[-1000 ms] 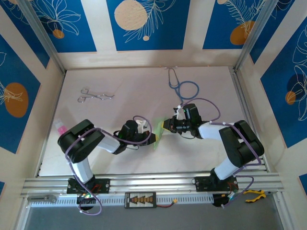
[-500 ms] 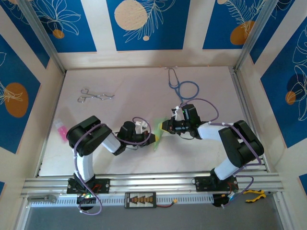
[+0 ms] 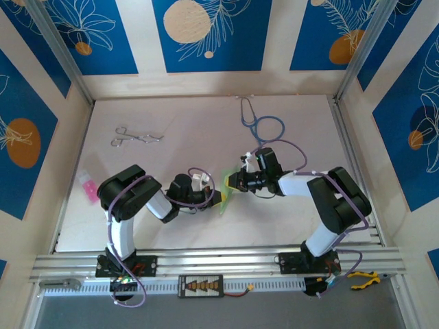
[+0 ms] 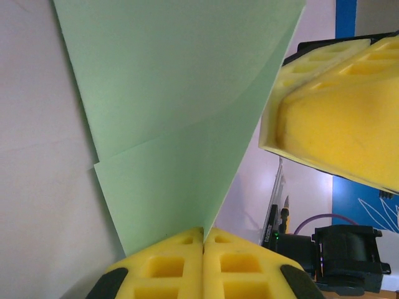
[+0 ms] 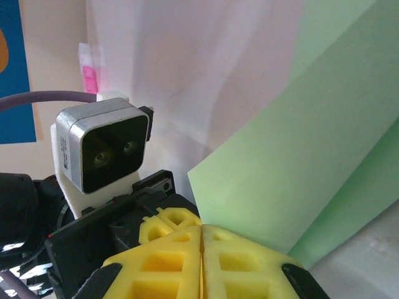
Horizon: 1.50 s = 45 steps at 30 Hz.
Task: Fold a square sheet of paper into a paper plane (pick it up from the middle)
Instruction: Fold the wing for the fifth time at the center of the table.
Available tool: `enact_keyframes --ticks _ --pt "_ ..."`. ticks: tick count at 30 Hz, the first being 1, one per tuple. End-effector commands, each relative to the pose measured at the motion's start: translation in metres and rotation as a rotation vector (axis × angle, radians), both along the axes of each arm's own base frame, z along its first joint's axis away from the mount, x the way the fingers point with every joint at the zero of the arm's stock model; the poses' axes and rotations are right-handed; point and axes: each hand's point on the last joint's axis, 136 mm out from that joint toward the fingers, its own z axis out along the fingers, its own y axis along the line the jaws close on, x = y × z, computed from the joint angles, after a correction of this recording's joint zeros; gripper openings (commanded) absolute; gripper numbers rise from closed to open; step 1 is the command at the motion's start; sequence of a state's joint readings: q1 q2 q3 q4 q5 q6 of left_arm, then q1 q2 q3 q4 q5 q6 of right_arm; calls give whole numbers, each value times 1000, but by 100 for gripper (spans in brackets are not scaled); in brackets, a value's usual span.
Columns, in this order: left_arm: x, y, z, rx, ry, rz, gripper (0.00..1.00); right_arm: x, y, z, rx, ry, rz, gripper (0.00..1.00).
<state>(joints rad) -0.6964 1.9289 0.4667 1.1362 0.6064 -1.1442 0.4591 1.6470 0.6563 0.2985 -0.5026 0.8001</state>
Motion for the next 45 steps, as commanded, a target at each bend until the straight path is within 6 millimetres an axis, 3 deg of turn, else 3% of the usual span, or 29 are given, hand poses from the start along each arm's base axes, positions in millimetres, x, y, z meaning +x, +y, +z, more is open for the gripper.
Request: enact_keyframes --ticks 1,11,19,27,45 --pt "-8 15 -34 102 115 31 0 0 5 -3 -2 9 34 10" --pt "-10 19 -43 132 180 56 0 7 2 -16 -9 49 19 10" --pt "-11 19 -50 166 224 54 0 8 0 -11 -3 38 11 10" --pt "-11 22 -56 220 248 61 0 10 -2 -23 -20 79 0 10" --pt "-11 30 -63 238 274 115 0 20 4 -30 -10 111 21 10"
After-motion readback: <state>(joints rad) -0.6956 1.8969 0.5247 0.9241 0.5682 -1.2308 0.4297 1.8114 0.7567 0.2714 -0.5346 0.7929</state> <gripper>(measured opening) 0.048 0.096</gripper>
